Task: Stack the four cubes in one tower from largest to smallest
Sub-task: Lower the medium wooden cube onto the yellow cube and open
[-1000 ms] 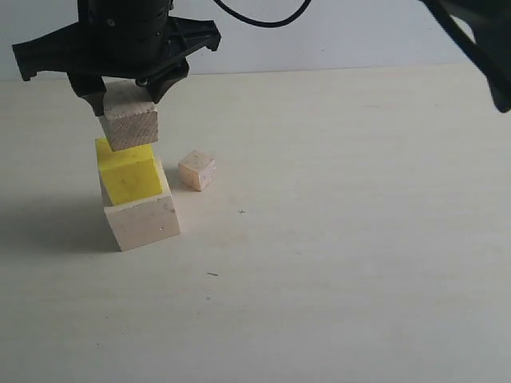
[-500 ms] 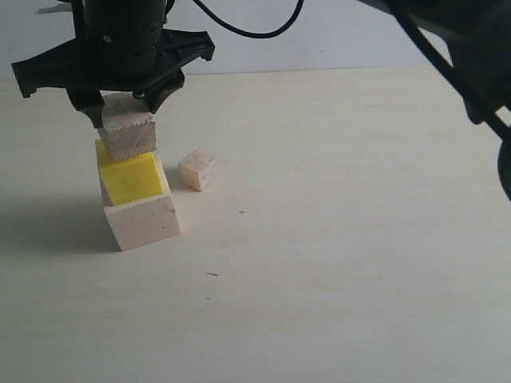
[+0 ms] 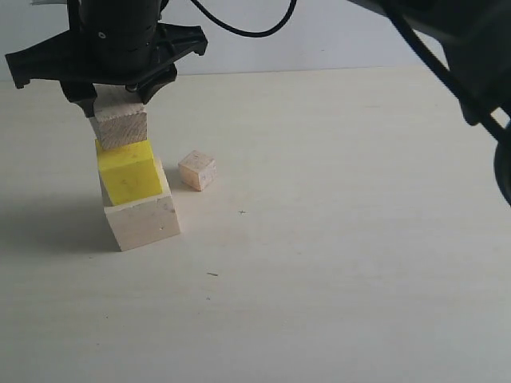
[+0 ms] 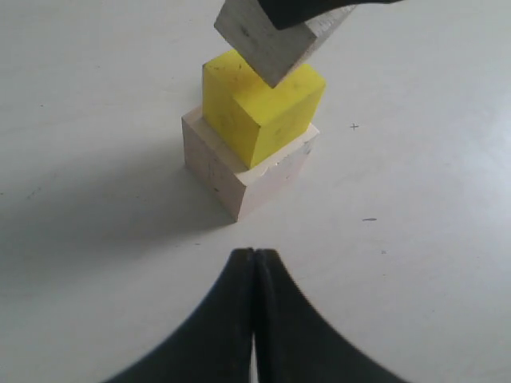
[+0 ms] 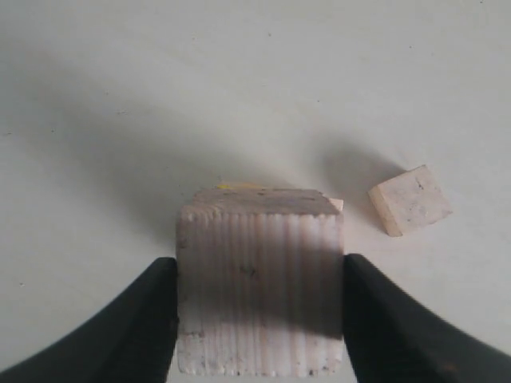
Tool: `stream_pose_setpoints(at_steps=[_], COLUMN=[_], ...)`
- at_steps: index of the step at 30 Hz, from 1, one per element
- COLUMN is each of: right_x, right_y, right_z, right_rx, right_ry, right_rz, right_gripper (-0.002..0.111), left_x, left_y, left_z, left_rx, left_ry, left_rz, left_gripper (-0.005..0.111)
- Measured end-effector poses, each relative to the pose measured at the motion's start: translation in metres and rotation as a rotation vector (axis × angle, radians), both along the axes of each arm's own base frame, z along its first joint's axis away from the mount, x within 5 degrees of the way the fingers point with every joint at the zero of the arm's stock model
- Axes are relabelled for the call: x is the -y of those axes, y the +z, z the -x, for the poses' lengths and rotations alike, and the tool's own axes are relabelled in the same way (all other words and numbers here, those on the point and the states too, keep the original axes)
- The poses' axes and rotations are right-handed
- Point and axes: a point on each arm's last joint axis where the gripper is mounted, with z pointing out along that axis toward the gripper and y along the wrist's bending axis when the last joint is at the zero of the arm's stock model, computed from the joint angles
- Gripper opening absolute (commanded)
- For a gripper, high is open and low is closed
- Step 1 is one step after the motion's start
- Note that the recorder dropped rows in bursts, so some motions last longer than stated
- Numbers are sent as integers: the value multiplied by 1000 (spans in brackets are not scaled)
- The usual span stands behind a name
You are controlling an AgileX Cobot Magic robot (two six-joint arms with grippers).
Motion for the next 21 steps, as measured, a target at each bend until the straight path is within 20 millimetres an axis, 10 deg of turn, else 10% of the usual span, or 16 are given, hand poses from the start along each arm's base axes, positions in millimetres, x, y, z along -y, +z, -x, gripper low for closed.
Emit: stream_pose_setpoints(at_steps=[21], right_x=[-1], right_y=[-3], right_z=[-2], right_rx=[5], right_ry=[-7], right_rz=[-4], right_gripper=[0], left_x=[0], left_y=[0], left_z=[0], left_rx=[0], left_ry=[0], left_rz=[0], left_gripper=[0])
